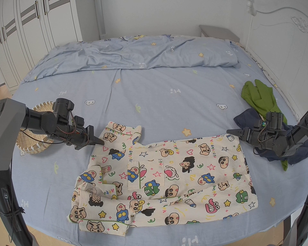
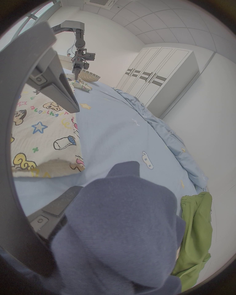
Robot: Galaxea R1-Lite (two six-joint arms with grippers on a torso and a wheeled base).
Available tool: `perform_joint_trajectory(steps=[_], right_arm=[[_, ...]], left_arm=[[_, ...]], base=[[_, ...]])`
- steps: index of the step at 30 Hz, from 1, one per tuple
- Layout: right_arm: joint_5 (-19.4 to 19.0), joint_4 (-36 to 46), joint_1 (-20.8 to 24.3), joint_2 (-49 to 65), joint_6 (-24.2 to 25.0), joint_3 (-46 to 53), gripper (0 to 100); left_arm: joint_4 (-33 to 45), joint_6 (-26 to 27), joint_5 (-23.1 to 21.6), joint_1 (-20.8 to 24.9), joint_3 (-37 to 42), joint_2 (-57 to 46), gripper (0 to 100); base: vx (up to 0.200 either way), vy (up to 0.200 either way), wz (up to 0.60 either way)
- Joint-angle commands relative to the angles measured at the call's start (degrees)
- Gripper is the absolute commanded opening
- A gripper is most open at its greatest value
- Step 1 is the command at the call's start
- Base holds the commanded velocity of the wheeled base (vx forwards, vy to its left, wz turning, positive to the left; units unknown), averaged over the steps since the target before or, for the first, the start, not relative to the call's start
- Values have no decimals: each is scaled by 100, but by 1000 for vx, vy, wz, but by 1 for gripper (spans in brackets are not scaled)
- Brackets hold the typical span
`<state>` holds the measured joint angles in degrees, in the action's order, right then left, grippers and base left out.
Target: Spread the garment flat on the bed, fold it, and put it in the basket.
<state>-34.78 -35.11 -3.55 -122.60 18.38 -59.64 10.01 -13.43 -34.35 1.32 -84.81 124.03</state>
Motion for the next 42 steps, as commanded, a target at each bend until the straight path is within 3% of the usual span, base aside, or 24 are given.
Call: perform_joint_trajectory(steps=[1, 3, 4, 42], right_arm=[[-11, 13, -6, -71, 7, -13, 100], [-11, 4, -6, -124, 34, -31, 100], [-11, 4, -14, -141, 51, -39, 0], [6, -154, 21, -150, 385, -74, 0]], left_arm=[[1, -1, -1, 0, 0, -19, 0], [1, -1, -1, 0, 0, -19, 0], [1, -10, -1, 0, 0, -19, 0], [10, -19, -10, 18, 123, -230, 0]], base=[[0, 0, 0], [0, 0, 0], [0, 0, 0], [0, 0, 0]])
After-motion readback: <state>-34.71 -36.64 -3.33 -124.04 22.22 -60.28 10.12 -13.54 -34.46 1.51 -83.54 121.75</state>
